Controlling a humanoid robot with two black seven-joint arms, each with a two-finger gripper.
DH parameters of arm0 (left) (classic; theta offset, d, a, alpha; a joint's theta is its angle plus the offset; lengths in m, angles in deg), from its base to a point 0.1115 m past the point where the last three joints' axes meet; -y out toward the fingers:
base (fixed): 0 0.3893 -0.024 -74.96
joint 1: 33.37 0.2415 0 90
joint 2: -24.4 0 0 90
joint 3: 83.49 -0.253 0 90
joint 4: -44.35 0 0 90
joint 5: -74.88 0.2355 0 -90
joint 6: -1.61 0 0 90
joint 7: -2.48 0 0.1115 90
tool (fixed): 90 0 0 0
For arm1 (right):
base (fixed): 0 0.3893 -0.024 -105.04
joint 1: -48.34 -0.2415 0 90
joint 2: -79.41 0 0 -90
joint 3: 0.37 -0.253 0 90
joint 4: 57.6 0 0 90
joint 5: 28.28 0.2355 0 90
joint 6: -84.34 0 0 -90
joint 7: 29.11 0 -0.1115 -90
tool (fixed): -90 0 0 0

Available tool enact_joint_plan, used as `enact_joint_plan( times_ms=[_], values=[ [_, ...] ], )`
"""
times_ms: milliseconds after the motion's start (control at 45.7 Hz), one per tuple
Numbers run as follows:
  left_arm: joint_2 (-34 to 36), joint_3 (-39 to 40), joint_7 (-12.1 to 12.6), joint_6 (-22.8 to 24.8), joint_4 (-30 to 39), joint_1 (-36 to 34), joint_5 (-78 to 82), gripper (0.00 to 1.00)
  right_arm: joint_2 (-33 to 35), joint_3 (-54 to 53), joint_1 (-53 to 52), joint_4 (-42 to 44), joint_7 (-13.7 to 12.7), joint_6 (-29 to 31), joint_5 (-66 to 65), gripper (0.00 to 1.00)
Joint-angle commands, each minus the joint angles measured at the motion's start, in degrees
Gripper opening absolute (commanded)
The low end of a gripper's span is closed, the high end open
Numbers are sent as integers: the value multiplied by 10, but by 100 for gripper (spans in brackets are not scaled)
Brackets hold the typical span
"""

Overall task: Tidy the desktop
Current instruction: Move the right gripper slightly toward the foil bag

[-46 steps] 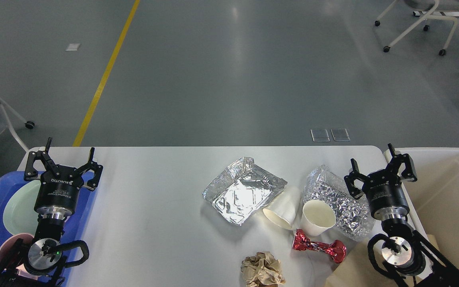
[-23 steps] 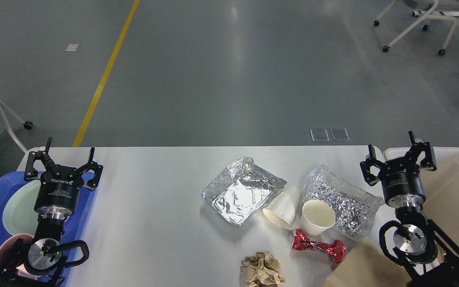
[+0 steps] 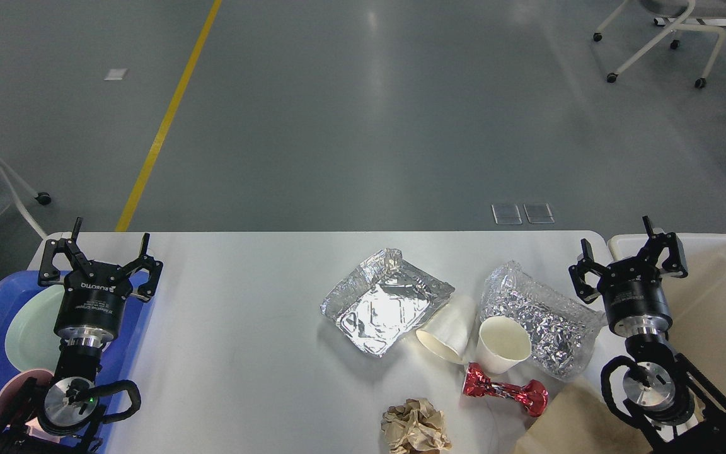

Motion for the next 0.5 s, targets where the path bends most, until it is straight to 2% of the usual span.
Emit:
enact_joint_plan(
  times_ms=[0,482],
  values=[
    [0,0,-1,0,0,0,0,96,-1,1,1,6,0,-1,0,100],
    [0,0,-1,0,-1,-1,0,96,-1,35,-3,5,-3,1,3,100]
  ],
)
